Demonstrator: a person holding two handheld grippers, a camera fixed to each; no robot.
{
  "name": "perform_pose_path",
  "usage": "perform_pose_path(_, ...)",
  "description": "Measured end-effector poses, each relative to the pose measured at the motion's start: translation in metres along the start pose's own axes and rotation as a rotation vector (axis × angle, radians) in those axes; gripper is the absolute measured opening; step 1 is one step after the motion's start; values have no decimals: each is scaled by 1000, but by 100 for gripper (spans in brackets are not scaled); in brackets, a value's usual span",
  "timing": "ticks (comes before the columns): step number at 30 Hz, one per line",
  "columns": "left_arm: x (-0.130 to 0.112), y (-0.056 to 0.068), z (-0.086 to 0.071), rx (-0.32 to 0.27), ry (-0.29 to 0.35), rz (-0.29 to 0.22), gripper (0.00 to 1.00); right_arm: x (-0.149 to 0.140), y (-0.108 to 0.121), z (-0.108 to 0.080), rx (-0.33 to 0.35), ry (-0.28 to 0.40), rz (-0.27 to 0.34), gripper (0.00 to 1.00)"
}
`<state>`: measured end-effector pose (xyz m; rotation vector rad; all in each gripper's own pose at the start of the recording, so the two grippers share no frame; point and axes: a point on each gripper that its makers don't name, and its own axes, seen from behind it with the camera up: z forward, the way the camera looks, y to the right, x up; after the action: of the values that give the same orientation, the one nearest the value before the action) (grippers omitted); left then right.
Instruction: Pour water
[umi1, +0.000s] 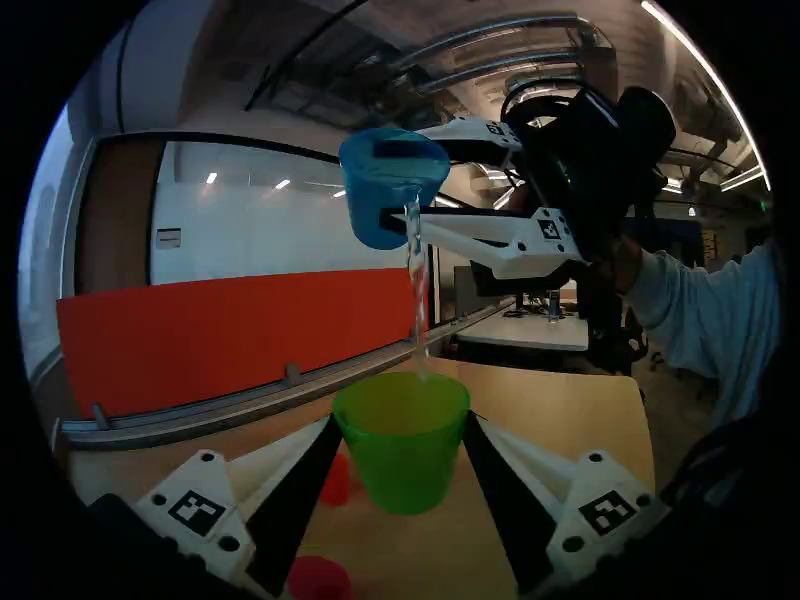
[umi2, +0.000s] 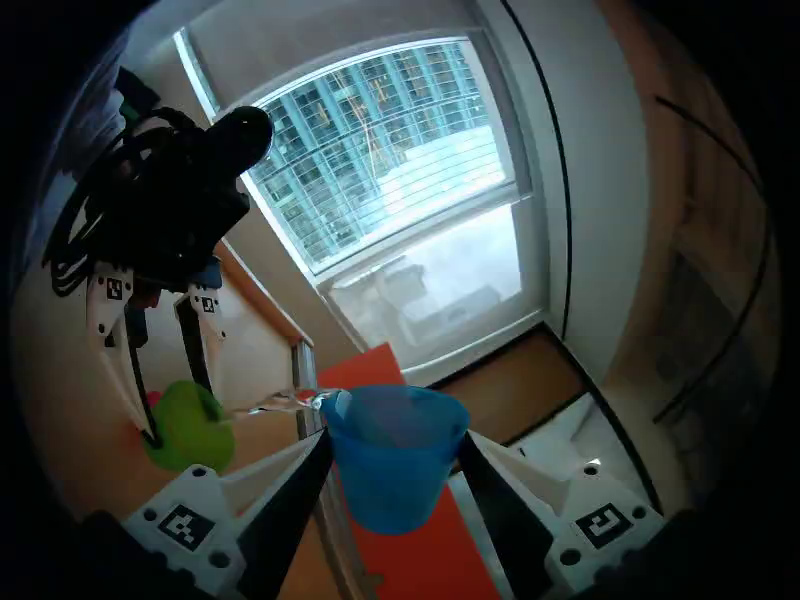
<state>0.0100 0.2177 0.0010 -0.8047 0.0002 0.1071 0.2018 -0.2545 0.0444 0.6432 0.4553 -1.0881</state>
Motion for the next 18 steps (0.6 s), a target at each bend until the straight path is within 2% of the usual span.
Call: perform_pose_path(18, -1, 6, 1, -15, -8, 11, 86, -7, 14, 3, -36, -22, -95, 89)
